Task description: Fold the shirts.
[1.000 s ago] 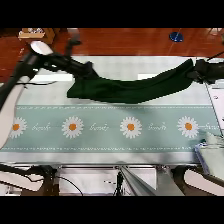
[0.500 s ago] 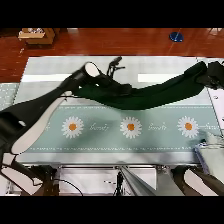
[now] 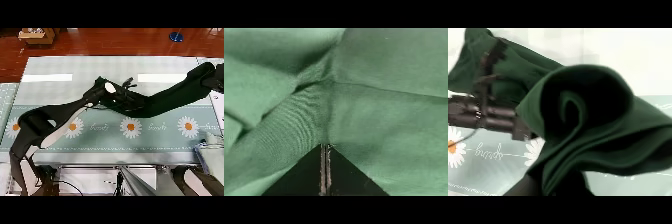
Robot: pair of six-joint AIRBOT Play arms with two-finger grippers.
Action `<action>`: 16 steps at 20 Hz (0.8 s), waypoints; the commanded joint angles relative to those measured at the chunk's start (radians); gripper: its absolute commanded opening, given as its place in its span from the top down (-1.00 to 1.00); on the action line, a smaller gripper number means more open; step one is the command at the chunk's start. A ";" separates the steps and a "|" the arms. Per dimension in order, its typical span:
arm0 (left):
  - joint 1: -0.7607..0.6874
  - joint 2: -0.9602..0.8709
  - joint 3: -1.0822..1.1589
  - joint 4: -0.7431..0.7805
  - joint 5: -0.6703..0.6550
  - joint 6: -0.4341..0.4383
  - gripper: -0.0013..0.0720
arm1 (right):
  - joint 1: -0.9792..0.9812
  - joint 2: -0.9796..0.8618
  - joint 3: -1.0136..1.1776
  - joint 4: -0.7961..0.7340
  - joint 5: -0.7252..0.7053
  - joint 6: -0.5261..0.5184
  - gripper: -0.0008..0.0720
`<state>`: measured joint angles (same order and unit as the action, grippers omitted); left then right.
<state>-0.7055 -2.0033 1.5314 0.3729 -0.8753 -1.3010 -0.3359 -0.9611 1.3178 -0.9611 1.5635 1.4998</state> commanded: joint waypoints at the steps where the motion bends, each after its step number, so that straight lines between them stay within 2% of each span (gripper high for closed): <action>1: -0.006 -0.021 0.001 -0.111 0.003 0.054 0.87 | 0.001 0.011 0.000 -0.015 0.002 0.012 0.90; 3: 0.072 0.013 0.001 -0.111 -0.052 0.105 0.87 | 0.002 0.011 0.000 -0.052 0.002 0.017 0.90; 7: 0.330 0.191 0.001 -0.091 -0.163 0.193 0.87 | 0.094 -0.019 0.000 -0.093 -0.061 0.017 0.90; 13: 0.794 0.512 0.001 0.116 -0.353 0.193 0.87 | 0.414 -0.209 0.000 -0.092 -0.417 0.076 0.90; 16: 0.985 0.607 0.000 0.152 -0.478 0.190 0.87 | 0.564 -0.341 0.000 -0.079 -0.570 0.092 0.90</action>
<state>0.1020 -1.4952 1.5314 0.4629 -1.2339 -1.1137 0.0944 -1.1969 1.3174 -1.0481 1.1717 1.5688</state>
